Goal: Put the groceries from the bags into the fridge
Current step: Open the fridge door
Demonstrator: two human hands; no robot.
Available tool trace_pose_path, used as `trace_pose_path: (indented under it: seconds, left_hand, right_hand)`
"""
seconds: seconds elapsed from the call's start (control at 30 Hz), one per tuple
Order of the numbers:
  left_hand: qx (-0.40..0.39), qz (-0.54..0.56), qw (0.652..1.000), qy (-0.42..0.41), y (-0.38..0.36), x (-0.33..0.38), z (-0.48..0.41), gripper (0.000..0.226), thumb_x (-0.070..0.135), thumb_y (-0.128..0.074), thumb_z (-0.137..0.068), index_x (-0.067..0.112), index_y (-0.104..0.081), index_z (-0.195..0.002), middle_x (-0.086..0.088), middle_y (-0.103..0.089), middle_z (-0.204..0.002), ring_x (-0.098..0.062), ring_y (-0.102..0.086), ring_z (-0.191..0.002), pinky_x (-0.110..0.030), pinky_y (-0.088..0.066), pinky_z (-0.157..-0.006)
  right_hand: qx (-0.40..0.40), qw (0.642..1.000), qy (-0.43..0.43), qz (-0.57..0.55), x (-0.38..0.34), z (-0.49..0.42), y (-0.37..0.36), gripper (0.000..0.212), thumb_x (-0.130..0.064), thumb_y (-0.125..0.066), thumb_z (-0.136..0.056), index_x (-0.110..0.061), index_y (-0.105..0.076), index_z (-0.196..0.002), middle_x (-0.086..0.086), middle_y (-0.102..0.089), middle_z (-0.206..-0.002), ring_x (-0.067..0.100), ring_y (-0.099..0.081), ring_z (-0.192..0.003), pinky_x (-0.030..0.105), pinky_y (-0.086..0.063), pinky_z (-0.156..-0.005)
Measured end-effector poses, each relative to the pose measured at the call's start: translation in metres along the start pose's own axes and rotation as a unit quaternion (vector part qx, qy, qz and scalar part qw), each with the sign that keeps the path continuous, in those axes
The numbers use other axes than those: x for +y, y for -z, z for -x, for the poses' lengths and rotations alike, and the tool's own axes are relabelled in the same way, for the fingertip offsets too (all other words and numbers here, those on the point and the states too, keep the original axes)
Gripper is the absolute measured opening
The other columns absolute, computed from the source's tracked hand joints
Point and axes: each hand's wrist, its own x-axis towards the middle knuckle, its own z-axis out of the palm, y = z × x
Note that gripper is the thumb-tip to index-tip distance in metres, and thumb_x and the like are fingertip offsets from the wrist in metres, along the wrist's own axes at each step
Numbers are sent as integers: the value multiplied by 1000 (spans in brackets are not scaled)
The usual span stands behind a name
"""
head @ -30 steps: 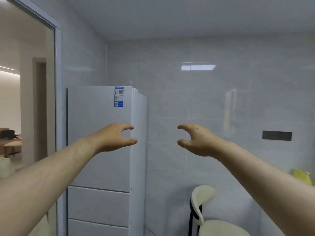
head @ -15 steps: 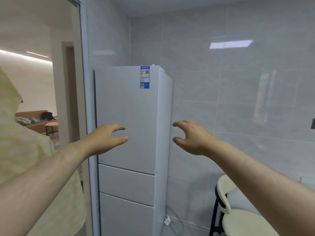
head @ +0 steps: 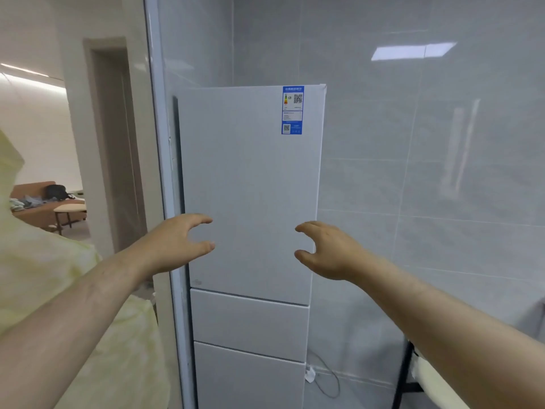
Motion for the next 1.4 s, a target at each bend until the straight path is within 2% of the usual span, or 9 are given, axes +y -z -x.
trace_pose_path:
  seconds: [0.27,0.53,0.8,0.93,1.0,1.07,1.17,1.27,1.4]
  left_hand:
    - [-31,33,999,7,-18,-71,-63,60,41,-63,-89,28,-41,-143,7,-38,-151,-15,-38,-136,-33,-34,-112]
    - [-42,30,998,24,-51,-130,-146,61,38,-61,-90,25,-38,-145,6,-36,-152,-13,-36,-137,-27,-30,-110]
    - [-11,39,999,13,-66,-185,-243,73,39,-61,-91,21,-24,-151,1,-19,-159,-14,-24,-143,-25,-18,-113]
    - [57,57,997,22,-70,-219,-289,76,42,-59,-91,19,-20,-152,-4,-16,-160,-19,-19,-145,-32,-17,-117]
    - [100,80,991,26,-74,-229,-310,78,39,-60,-91,15,-19,-152,-5,-20,-158,-21,-22,-144,-31,-18,-114]
    - [128,130,982,41,-79,-238,-330,75,40,-63,-87,15,-28,-148,-7,-30,-152,-25,-31,-138,-34,-27,-112]
    - [161,197,965,66,-89,-246,-355,67,46,-66,-75,18,-43,-131,-10,-49,-131,-31,-49,-119,-42,-43,-99]
    - [210,179,955,105,-101,-252,-375,83,41,-75,-76,8,-35,-141,-19,-41,-139,-37,-43,-125,-46,-39,-105]
    - [261,239,925,138,-107,-256,-393,87,43,-80,-69,4,-39,-135,-21,-44,-136,-37,-43,-125,-47,-39,-105]
  right_hand:
    - [-11,1000,9,18,-28,-87,-36,63,-43,-53,-94,-20,-36,-149,-3,-36,-156,19,-34,-142,36,-30,-116]
    - [21,998,39,39,-8,-190,-81,63,-42,-51,-95,-18,-33,-150,1,-26,-160,18,-18,-148,36,-22,-119]
    - [69,982,101,144,-21,-304,-123,70,-49,-48,-95,-18,-24,-152,8,6,-165,26,11,-151,44,-2,-123]
    - [121,953,47,273,-26,-342,-137,93,-62,-47,-89,-19,1,-156,15,23,-161,38,21,-147,61,4,-118]
    - [133,951,-14,280,-21,-357,-144,103,-65,-52,-85,-20,9,-155,17,25,-159,42,22,-146,66,2,-115]
    - [121,950,-60,282,-13,-367,-152,110,-66,-56,-82,-22,14,-154,17,26,-159,43,21,-146,69,-1,-113]
    - [109,946,-99,288,-1,-375,-161,117,-64,-63,-79,-23,19,-153,17,27,-158,45,19,-146,73,-3,-111]
    - [118,941,-104,300,7,-379,-167,121,-63,-65,-79,-23,23,-151,16,28,-158,45,19,-146,73,-1,-111]
    - [131,936,-104,309,13,-379,-172,122,-65,-65,-78,-25,23,-151,14,28,-158,43,18,-147,70,0,-113]
